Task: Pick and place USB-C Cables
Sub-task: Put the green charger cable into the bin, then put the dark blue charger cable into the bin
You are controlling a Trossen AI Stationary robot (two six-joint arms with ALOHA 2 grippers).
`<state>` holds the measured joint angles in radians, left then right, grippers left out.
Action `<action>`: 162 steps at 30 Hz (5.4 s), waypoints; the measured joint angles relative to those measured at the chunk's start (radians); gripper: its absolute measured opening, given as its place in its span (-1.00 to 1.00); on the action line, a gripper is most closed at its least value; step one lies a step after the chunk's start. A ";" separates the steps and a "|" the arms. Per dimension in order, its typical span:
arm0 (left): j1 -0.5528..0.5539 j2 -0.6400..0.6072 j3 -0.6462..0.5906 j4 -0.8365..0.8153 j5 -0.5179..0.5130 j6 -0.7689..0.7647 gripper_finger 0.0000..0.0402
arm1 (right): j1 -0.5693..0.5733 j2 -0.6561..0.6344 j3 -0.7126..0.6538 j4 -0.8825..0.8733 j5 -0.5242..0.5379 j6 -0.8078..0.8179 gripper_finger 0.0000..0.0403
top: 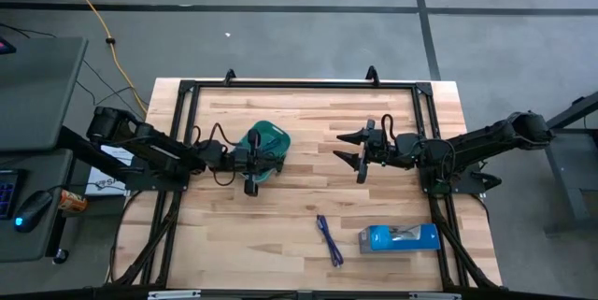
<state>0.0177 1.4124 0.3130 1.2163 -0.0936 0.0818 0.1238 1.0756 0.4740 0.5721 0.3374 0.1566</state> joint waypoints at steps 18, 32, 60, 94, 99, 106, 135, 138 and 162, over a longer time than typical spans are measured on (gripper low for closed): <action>-0.036 -0.037 0.251 -0.795 -0.555 -0.095 -1.00 | 0.000 0.000 0.000 -0.007 0.000 0.000 0.13; -0.047 -0.037 0.360 -1.312 -0.697 -0.370 -1.00 | 0.000 0.000 0.000 -0.007 0.000 0.003 0.13; 0.018 0.162 0.547 -1.741 -0.407 -0.671 -1.00 | 0.000 0.000 0.000 -0.007 0.000 0.003 0.13; 0.041 0.266 0.606 -1.796 -0.314 -0.627 -0.96 | 0.000 0.000 0.000 -0.011 0.000 0.003 0.13; 0.029 0.268 0.605 -1.796 -0.308 -0.593 -0.83 | 0.000 0.000 0.000 -0.011 0.000 0.003 0.13; 0.006 0.269 0.604 -1.793 -0.333 -0.573 -0.61 | 0.000 0.000 0.000 -0.011 0.000 0.003 0.13; -0.038 0.112 0.613 -1.778 -0.565 -0.558 -0.23 | 0.000 0.000 0.000 -0.016 0.000 0.001 0.13; -0.092 0.068 0.612 -1.744 -0.651 -0.523 -0.23 | 0.000 0.000 0.000 -0.016 0.000 0.001 0.13; -0.082 -0.409 0.028 -0.624 -0.104 -0.131 -0.23 | 0.000 0.000 0.000 -0.015 0.000 0.011 0.13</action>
<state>-0.0643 1.0038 0.3408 0.5924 -0.1978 -0.0495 0.1242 1.0752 0.4740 0.5571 0.3376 0.1677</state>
